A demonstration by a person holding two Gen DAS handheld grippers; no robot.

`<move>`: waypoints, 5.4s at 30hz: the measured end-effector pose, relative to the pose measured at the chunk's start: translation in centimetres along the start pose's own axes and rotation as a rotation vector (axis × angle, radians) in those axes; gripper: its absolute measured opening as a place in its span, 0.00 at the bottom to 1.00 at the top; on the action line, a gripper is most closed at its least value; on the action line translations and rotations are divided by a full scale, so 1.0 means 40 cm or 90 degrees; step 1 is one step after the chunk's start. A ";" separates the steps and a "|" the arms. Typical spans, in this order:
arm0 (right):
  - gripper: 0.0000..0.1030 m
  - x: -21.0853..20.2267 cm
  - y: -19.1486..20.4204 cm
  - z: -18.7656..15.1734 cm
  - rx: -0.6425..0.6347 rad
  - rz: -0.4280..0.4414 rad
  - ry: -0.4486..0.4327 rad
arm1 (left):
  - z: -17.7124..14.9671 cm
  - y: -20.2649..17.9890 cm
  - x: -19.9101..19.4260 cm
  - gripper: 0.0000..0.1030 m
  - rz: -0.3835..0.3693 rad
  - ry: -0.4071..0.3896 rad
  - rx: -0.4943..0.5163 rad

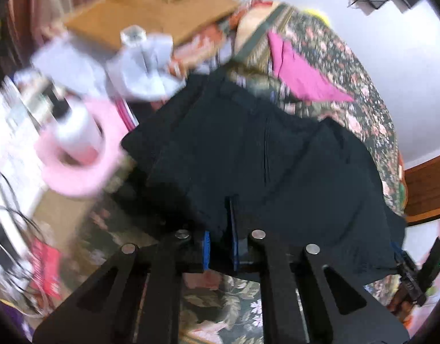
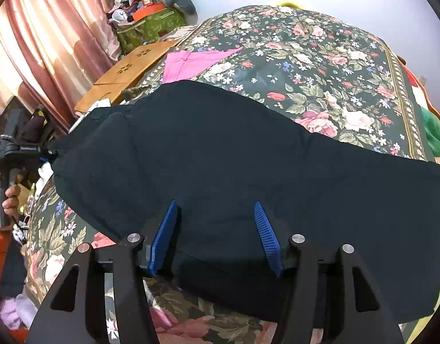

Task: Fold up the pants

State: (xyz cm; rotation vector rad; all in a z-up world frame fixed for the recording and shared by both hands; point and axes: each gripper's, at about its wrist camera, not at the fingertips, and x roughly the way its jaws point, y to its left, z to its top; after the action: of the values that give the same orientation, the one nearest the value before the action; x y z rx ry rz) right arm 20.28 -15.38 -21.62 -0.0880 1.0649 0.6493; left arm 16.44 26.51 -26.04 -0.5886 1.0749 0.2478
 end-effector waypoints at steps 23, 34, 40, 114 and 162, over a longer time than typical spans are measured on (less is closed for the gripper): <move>0.58 0.060 0.117 0.149 -0.026 -0.015 -0.006 | -0.103 -0.002 0.003 0.57 0.138 -0.005 0.146; 0.65 0.037 -0.064 0.065 0.062 -0.065 0.043 | -0.072 -0.071 -0.062 0.76 0.097 -0.038 0.165; 0.65 -0.035 -0.192 -0.013 0.116 -0.120 0.064 | -0.058 -0.189 -0.023 0.76 0.063 -0.029 0.205; 0.07 -0.297 -0.003 0.308 0.110 0.008 -0.257 | -0.044 -0.561 -0.114 0.89 -0.065 -0.138 0.376; 0.50 0.036 -0.039 0.217 0.000 0.051 0.014 | -0.008 -0.694 0.121 0.91 -0.026 -0.013 0.445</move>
State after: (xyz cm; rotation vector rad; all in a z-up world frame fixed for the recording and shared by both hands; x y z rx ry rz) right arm 28.36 -12.81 -18.87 -0.0528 1.0934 0.7212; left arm 31.37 3.10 -21.27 0.0213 1.0459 -0.1617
